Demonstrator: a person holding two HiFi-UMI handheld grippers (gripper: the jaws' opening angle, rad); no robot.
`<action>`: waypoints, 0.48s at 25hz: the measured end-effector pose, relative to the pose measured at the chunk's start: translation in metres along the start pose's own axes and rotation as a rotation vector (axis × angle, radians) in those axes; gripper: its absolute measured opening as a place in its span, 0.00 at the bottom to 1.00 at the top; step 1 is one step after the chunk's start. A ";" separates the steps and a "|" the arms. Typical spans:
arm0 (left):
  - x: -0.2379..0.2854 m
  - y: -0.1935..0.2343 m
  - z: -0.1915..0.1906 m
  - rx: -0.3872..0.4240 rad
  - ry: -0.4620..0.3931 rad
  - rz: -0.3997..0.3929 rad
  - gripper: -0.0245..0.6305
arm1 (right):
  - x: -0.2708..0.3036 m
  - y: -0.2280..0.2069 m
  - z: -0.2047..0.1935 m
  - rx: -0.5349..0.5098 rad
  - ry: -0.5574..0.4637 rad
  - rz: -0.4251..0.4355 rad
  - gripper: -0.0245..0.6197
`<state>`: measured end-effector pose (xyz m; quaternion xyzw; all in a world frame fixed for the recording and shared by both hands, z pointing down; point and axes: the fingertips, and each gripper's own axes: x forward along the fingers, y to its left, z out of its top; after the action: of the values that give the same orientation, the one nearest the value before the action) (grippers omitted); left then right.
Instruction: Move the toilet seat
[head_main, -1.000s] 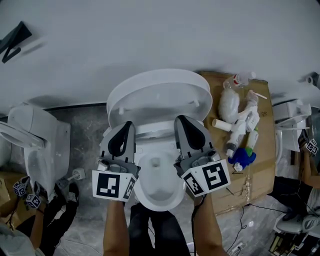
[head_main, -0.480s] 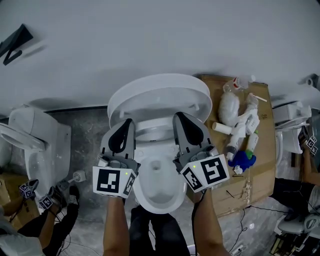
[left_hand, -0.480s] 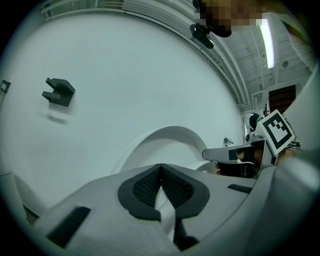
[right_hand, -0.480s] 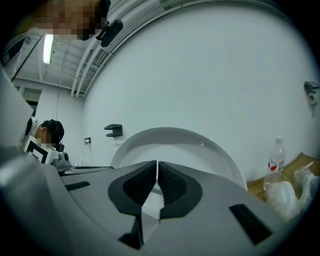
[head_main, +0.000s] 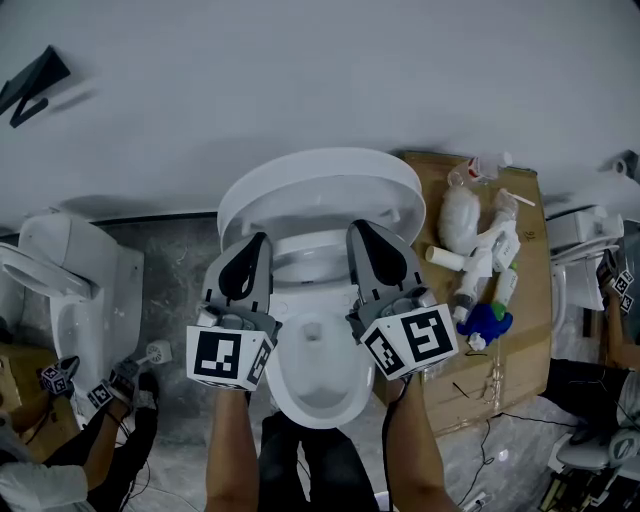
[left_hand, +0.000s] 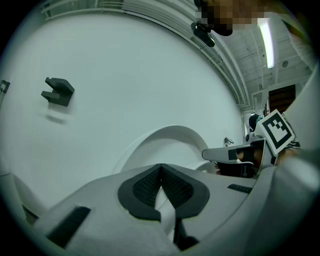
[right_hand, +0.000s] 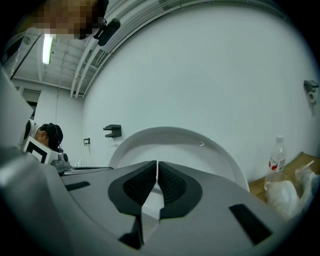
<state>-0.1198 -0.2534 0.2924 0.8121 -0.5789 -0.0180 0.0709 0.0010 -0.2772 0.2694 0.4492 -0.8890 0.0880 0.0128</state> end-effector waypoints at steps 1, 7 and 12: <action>0.000 0.000 0.000 0.000 0.001 0.001 0.05 | 0.000 0.000 0.000 0.003 -0.001 -0.001 0.07; 0.000 -0.003 0.001 0.004 0.005 -0.016 0.05 | 0.000 0.000 0.000 -0.009 0.013 0.010 0.07; -0.004 -0.008 0.003 0.037 -0.002 -0.016 0.05 | -0.005 0.004 0.000 -0.098 0.052 0.009 0.07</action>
<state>-0.1137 -0.2468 0.2886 0.8180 -0.5726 -0.0089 0.0552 0.0012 -0.2708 0.2683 0.4415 -0.8937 0.0562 0.0577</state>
